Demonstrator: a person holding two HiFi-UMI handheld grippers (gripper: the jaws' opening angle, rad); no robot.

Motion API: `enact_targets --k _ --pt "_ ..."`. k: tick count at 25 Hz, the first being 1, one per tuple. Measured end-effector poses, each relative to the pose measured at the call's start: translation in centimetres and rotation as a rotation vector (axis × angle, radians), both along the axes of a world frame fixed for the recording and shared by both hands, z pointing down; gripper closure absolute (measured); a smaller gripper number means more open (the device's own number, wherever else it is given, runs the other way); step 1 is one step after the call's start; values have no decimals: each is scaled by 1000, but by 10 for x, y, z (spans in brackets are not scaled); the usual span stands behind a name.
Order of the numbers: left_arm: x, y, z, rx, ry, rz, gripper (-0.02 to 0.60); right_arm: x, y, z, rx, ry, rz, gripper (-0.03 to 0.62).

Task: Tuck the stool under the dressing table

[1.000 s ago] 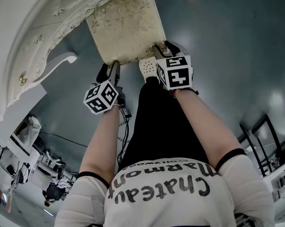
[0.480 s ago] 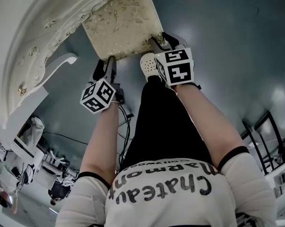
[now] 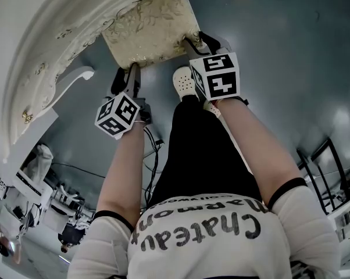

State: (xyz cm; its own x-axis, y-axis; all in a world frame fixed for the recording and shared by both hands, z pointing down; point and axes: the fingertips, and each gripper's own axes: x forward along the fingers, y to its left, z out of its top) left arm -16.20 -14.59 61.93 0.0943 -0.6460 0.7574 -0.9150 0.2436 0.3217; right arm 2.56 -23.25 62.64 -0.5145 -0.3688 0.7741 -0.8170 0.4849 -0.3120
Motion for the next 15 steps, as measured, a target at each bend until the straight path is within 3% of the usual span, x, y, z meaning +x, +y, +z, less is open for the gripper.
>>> enact_targets --k 15 --pt "-27 -55 -1 133 -27 -32 347 -28 -58 -1 109 -63 6 414"
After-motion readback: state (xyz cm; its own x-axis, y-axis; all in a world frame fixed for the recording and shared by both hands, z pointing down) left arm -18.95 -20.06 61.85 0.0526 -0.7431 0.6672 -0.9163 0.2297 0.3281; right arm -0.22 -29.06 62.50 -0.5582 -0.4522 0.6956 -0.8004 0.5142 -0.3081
